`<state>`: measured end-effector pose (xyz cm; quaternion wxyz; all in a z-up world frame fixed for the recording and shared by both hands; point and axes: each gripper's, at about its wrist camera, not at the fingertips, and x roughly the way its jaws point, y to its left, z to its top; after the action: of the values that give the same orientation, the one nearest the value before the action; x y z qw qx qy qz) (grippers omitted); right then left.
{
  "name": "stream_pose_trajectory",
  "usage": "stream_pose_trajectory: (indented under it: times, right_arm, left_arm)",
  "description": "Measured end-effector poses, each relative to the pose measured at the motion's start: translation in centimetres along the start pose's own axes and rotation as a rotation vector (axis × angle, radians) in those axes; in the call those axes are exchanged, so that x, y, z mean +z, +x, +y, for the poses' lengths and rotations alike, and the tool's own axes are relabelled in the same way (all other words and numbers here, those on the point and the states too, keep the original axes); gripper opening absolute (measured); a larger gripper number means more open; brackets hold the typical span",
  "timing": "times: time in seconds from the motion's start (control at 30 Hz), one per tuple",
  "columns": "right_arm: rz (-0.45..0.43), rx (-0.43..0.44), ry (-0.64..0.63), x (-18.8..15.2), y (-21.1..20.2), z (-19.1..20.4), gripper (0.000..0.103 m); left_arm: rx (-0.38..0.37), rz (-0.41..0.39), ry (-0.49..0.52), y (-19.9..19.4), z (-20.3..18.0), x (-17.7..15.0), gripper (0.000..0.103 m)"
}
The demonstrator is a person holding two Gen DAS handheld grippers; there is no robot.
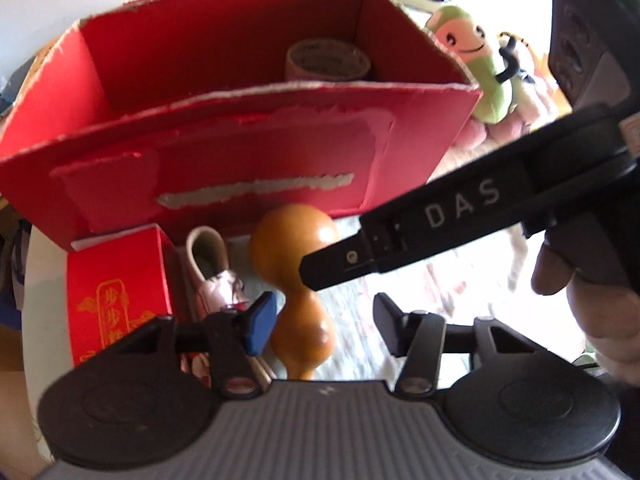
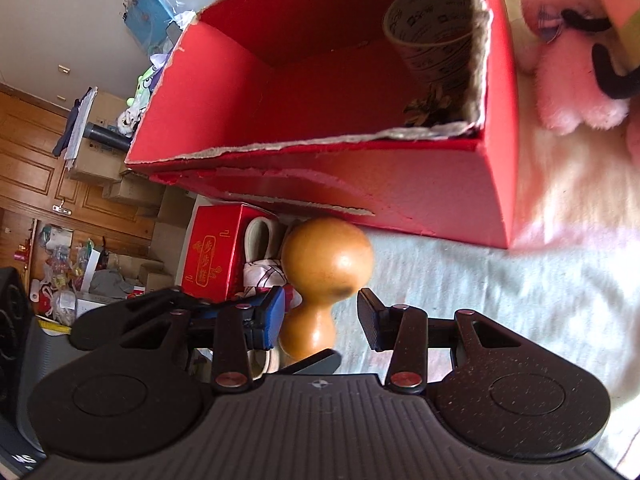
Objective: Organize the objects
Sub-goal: 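Grasp the wooden gourd figure by its neck with the right gripper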
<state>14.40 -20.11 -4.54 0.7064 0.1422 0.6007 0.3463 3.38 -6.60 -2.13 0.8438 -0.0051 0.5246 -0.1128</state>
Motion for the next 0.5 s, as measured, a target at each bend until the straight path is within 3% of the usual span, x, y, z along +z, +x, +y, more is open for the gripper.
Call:
stream_pose_trajectory:
  times: [0.3,0.5]
  right_arm:
    - [0.027,-0.008,0.035,0.2,1.3,0.1,0.045]
    - [0.039,-0.001,0.068,0.2,1.8,-0.4,0.045]
  left_arm:
    - [-0.022,0.052,-0.029,2.4,1.0,0.0,0.049]
    - [-0.015,0.069,0.004,3.4,0.6,0.2,0.045]
